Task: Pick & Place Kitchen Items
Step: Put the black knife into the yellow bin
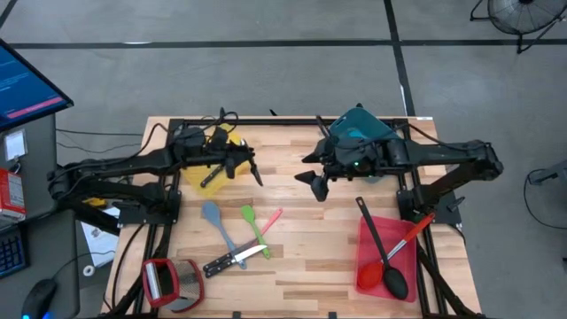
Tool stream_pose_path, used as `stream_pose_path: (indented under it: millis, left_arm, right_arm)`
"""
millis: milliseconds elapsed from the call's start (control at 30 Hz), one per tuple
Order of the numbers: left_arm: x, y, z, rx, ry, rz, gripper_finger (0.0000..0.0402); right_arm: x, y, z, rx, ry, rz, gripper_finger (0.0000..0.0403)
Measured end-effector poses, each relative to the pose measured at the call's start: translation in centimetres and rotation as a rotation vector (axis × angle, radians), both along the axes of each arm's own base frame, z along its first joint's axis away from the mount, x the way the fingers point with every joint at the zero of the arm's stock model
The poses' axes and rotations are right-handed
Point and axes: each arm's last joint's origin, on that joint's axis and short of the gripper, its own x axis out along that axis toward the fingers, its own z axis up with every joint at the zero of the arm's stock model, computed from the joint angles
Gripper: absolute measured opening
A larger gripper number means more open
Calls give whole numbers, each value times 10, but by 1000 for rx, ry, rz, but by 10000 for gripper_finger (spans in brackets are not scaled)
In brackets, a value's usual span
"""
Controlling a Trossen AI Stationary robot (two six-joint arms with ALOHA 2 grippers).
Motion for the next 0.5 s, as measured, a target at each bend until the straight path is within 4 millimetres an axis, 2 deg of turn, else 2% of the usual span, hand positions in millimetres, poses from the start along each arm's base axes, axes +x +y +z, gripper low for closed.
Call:
stream_pose_path:
  millis: [100,300,500]
  left_arm:
    - [-3,2,6,-22,118,90,67]
    - [-13,5,27,47,360,262,72]
    - [-26,5,29,80,562,375,71]
  right_arm:
    - [3,0,-7,-7,39,1,291]
    - [13,-4,-17,-11,81,-8,291]
    - [17,-4,-26,-17,135,-7,291]
